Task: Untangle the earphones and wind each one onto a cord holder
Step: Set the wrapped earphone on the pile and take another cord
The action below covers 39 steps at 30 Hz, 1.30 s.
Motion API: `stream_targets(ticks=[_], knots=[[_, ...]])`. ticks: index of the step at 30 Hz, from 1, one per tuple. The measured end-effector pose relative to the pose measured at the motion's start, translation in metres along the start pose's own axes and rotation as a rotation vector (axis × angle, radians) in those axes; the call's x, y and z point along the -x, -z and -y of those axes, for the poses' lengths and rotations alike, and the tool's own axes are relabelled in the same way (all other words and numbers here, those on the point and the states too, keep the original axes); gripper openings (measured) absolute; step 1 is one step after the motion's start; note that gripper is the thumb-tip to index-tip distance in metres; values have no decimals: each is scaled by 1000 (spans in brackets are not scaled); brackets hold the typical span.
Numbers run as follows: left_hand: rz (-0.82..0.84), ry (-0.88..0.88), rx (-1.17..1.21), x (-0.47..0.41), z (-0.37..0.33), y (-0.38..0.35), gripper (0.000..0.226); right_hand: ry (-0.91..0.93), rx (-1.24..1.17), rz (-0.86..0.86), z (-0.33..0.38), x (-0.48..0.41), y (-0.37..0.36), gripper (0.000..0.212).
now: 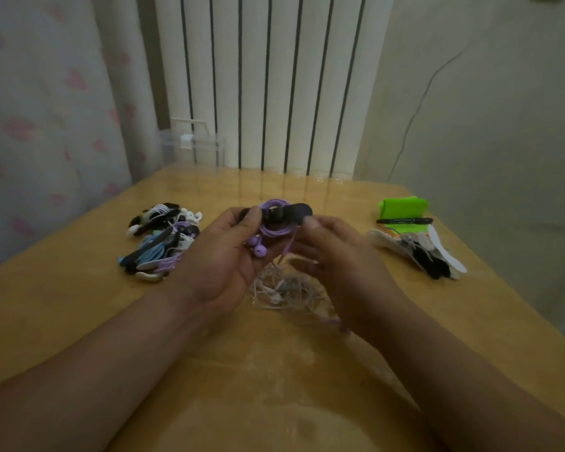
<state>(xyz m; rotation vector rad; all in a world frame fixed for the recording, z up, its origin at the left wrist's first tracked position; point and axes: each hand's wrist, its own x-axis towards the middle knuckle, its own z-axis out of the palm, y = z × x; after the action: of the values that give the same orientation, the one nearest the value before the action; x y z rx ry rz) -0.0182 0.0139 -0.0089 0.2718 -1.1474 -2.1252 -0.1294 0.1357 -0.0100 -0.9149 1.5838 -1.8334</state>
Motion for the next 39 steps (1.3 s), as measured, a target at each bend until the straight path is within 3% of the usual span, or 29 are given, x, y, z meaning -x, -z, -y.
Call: stream_targets(ticks=[5, 8, 11, 15, 20, 25, 31, 39], knots=[[-32, -38, -72, -3, 2, 4, 23, 21, 114, -14, -1, 5, -8, 13], [-46, -47, -79, -4, 4, 5, 20, 173, 528, -74, -4, 2, -2, 14], [-62, -90, -156, -2, 5, 6, 20, 394, 958, 8, 0, 8, -8, 18], [-80, -167, -290, 0, 7, 7, 16, 507, 1188, 22, 8, 13, -13, 13], [-98, -189, -276, 3, 12, 2, 8, 422, 1252, 20, 13, 21, -21, 11], [-63, -272, -538, 7, 15, 7, 8, 519, 1113, 112, 12, 15, -14, 11], [80, -233, -708, 13, 8, 6, 12, 525, 823, -33, 25, 9, 12, 4], [116, -147, -662, 12, 9, 8, 11, 504, 835, -106, 19, 4, 16, 2]])
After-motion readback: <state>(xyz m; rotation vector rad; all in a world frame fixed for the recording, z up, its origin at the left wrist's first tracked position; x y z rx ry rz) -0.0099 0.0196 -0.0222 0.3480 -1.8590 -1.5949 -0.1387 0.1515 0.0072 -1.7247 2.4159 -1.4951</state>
